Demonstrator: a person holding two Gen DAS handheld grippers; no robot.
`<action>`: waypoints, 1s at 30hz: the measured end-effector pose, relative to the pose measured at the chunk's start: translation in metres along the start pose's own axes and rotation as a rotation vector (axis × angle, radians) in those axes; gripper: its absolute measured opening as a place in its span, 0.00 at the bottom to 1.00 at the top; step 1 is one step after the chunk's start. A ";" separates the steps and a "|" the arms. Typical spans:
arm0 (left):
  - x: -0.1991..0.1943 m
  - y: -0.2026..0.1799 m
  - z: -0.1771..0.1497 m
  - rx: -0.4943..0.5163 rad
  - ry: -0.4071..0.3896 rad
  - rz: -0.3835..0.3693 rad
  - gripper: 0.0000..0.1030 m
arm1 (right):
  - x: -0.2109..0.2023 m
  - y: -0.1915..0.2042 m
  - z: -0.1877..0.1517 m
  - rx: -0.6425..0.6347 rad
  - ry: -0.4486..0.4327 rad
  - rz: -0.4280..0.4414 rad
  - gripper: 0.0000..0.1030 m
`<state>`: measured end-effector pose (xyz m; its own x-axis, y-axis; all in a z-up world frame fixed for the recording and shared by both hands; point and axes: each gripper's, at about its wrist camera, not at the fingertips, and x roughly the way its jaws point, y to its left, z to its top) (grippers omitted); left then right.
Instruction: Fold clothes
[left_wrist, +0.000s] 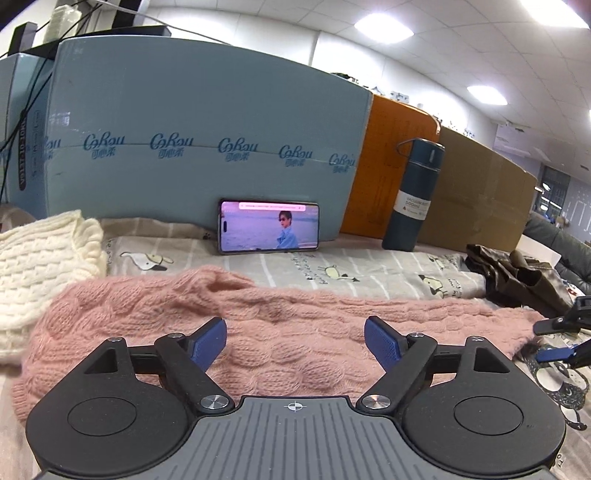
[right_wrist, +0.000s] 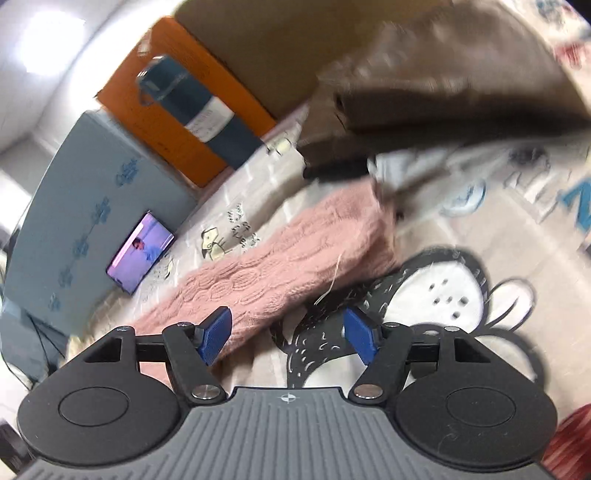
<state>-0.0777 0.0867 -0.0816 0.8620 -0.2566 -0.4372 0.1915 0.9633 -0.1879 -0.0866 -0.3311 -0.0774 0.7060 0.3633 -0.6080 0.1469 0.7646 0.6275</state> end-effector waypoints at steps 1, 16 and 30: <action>0.001 0.001 0.000 -0.002 0.004 0.005 0.82 | 0.004 0.000 0.000 0.017 -0.006 -0.007 0.64; 0.004 0.030 0.002 0.085 0.081 0.173 0.88 | 0.061 0.049 -0.027 -0.547 -0.232 -0.474 1.00; -0.018 0.043 -0.003 0.073 -0.025 0.108 0.92 | 0.055 0.036 -0.021 -0.475 -0.225 -0.412 1.00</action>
<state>-0.0864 0.1322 -0.0843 0.8907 -0.1498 -0.4292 0.1297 0.9886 -0.0759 -0.0572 -0.2723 -0.0989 0.7925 -0.0897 -0.6032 0.1509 0.9872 0.0515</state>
